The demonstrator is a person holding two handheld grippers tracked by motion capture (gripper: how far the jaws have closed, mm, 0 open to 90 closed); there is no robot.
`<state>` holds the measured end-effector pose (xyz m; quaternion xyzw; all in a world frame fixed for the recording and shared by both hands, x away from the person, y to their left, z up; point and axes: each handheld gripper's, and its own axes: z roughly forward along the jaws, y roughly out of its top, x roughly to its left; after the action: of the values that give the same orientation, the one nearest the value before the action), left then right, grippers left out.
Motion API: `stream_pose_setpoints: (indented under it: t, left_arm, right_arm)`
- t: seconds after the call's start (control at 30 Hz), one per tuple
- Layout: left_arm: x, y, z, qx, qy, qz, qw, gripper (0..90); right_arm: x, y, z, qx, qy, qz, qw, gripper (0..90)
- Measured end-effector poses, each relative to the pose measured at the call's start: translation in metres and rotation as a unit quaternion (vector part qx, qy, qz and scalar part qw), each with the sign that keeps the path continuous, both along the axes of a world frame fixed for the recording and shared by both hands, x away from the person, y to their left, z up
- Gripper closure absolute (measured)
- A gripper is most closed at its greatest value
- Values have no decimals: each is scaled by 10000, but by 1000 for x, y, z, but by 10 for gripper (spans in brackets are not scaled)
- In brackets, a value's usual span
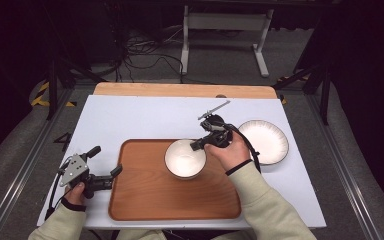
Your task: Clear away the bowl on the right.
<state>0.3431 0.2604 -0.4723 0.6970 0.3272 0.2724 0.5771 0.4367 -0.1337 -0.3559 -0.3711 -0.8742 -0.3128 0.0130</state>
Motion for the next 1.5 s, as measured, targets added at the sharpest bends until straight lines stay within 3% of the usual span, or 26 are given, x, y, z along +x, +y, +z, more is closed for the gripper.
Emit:
stream_pose_setpoints:
  t: [0.8,1.5]
  left_arm:
    - [0,0,0,12,2,3,10000,2]
    - [0,0,0,10,4,8,10000,2]
  right_arm:
    - [1,22,-36,-73,371,185,9991,807]
    - [3,26,-47,-109,486,188,9986,806]
